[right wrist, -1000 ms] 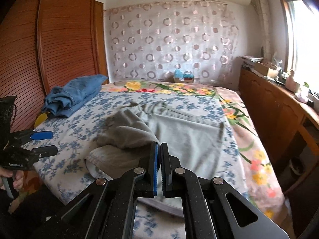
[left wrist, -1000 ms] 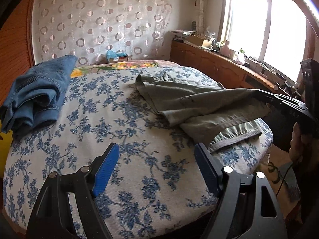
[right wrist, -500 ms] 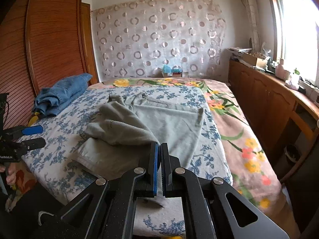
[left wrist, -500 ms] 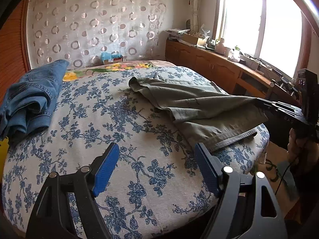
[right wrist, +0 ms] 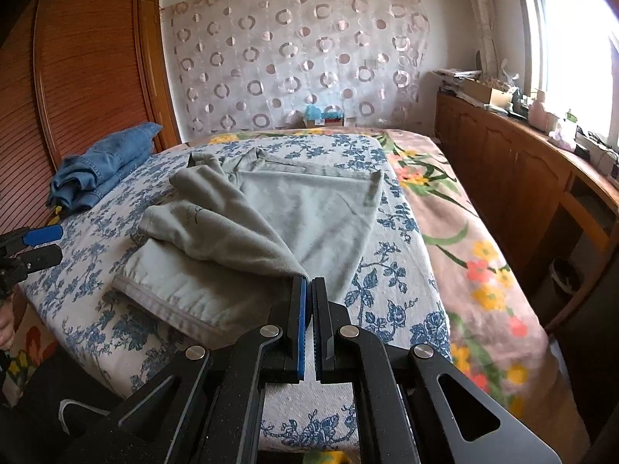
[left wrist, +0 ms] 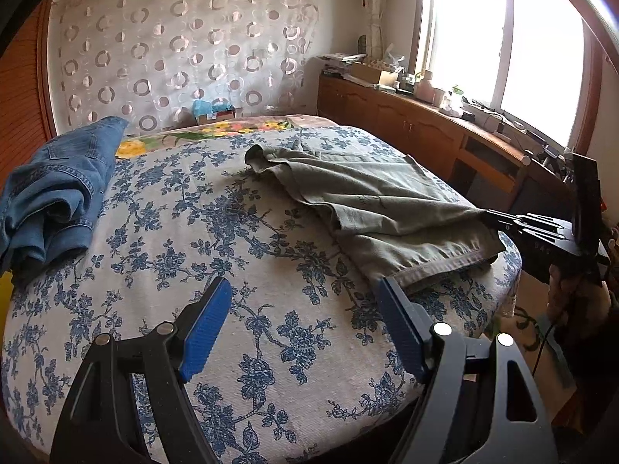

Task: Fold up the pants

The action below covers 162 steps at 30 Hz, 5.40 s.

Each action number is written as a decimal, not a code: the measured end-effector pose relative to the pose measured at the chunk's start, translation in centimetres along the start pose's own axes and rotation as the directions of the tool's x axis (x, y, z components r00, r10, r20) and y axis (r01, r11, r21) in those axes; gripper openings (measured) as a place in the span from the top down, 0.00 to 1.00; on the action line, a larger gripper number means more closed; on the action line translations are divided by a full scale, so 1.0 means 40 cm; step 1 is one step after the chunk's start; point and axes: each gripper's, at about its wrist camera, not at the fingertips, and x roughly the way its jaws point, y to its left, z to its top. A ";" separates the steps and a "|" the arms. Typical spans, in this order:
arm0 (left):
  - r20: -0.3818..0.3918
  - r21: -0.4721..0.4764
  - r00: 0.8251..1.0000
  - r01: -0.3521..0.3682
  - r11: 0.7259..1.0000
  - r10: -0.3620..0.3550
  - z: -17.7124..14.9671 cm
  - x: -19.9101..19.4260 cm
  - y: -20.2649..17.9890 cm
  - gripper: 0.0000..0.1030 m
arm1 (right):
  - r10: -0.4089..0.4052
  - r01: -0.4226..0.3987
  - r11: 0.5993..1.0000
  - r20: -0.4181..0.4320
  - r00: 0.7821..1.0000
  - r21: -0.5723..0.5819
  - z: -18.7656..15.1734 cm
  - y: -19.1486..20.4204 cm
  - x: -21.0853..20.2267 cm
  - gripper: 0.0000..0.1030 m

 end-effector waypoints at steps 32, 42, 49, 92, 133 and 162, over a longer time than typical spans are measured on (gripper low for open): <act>0.026 0.054 1.000 0.006 0.999 -0.007 0.094 0.025 0.051 0.24 | 0.128 -0.129 0.991 -0.014 0.992 -0.048 0.103 0.119 0.034 0.71; -0.001 0.051 1.000 0.002 0.999 -0.002 0.115 0.073 0.092 0.24 | 0.216 -0.226 0.969 -0.104 0.971 -0.098 0.142 0.181 0.174 0.70; -0.007 0.031 1.000 0.012 0.999 -0.012 0.126 0.102 0.124 0.24 | 0.241 -0.261 0.956 -0.150 0.959 -0.136 0.166 0.229 0.220 0.64; -0.095 0.190 0.995 0.050 0.981 -0.032 0.282 0.303 0.012 0.24 | 0.047 -0.058 0.996 -0.151 0.987 -0.068 0.311 -0.055 0.341 0.94; -0.180 0.181 0.981 0.106 0.978 -0.073 0.284 0.434 -0.039 0.22 | -0.013 0.007 0.999 -0.166 0.986 -0.035 0.337 -0.138 0.368 0.94; -0.147 0.130 0.985 0.106 0.986 -0.086 0.302 0.394 -0.016 0.22 | -0.018 0.014 1.000 -0.163 0.986 -0.023 0.276 -0.122 0.314 0.82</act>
